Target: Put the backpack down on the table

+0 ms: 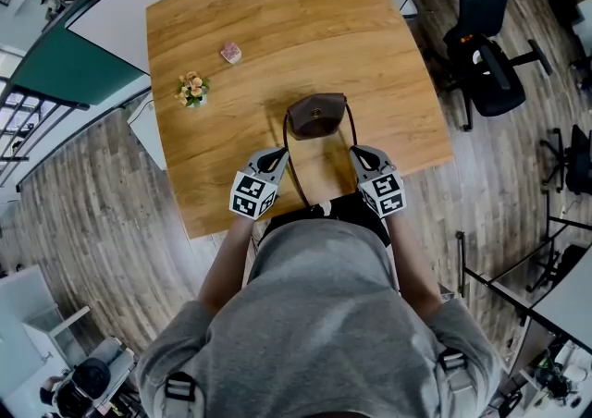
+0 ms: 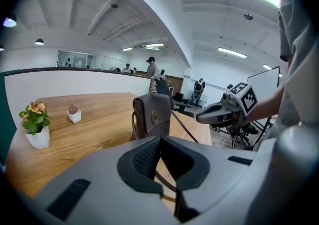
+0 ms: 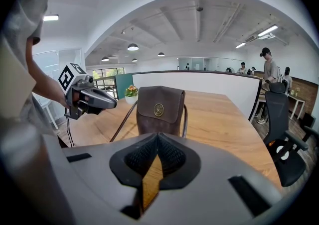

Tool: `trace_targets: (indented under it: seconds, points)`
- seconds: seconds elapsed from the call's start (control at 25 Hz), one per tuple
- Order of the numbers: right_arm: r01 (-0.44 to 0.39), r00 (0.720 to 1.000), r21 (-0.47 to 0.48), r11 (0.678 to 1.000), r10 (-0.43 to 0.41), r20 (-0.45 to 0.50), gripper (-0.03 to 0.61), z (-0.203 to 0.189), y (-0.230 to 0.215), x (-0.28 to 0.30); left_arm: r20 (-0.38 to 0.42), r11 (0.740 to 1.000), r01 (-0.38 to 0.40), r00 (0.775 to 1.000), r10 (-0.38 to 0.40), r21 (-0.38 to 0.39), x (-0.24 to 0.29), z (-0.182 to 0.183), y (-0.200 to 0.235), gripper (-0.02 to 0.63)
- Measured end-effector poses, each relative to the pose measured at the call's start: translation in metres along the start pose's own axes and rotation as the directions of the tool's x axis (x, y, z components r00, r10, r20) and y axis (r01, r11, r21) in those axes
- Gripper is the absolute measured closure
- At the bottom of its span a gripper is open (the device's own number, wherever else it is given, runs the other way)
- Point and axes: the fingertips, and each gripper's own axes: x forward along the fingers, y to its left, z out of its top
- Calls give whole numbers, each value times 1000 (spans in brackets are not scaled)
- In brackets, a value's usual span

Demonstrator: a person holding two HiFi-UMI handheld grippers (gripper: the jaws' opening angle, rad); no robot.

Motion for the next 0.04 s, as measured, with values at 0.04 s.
trace_targets:
  seconds: [0.04]
  points:
    - [-1,1000,0,1000,1,0,574,0,0,0,-1,1000,-1,1000,1,-2,0,-1,0,595]
